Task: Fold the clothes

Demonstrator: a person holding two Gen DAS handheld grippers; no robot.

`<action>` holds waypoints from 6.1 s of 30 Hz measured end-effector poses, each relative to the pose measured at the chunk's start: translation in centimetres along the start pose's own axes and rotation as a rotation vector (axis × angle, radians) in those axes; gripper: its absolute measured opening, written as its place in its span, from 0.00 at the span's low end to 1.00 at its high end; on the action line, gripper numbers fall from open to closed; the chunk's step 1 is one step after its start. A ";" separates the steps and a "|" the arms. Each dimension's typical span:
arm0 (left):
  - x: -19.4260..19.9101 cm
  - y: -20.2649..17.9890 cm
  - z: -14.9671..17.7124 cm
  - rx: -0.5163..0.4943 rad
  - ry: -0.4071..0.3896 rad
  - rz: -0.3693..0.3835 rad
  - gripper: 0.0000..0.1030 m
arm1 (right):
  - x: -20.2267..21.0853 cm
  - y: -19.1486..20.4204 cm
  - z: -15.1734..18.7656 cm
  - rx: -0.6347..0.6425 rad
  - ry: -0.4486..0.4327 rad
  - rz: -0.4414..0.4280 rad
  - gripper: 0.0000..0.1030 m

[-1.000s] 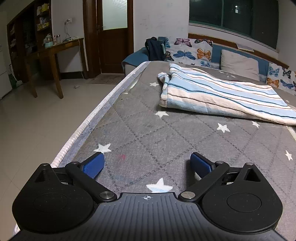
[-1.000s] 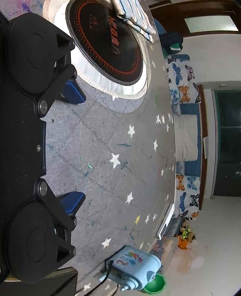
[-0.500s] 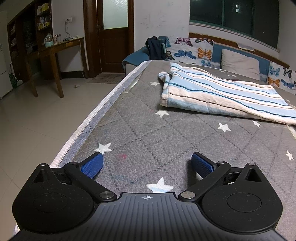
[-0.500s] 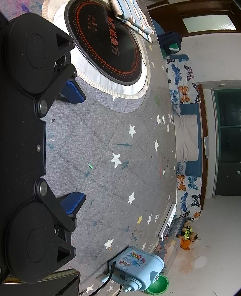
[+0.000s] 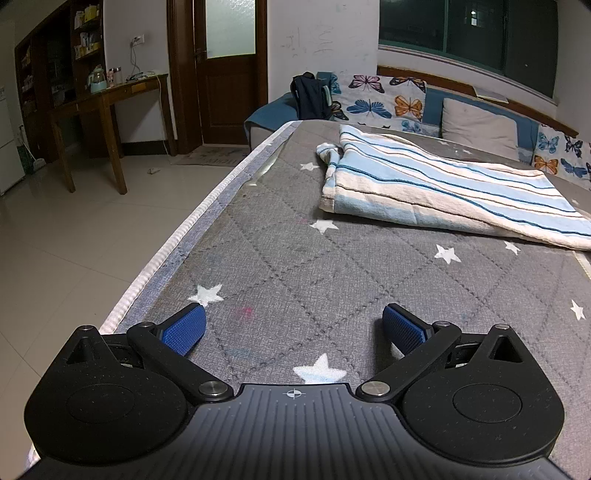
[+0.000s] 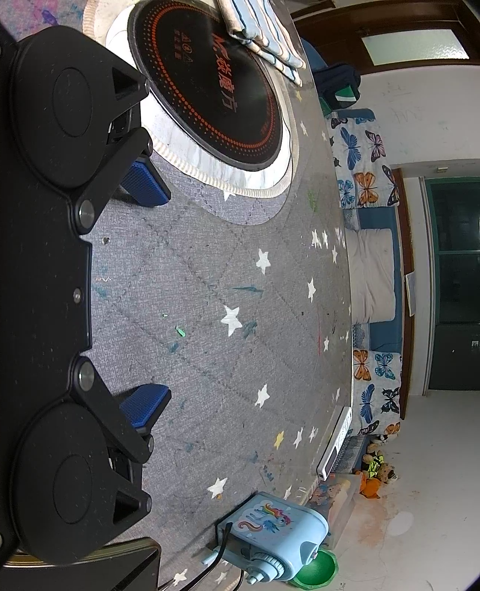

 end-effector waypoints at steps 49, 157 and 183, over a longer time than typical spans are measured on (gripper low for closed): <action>0.0 0.6 0.1 0.001 0.001 -0.001 1.00 | 0.2 0.8 0.2 0.003 0.001 0.006 1.00; 0.0 3.3 0.4 0.004 0.000 0.007 1.00 | 0.3 0.3 -0.1 0.006 0.001 0.006 1.00; 0.0 3.1 0.4 0.004 0.000 0.007 1.00 | 0.3 0.3 -0.1 0.006 0.001 0.006 1.00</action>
Point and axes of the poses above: each gripper's, at about its wrist camera, not at the fingertips, and x roughly against the way its jaws point, y to its left, z to its underside, the point moved 1 cm from there along -x, roughly the way its jaws point, and after that the axes turned 10 degrees about z, right-handed, at the moved point
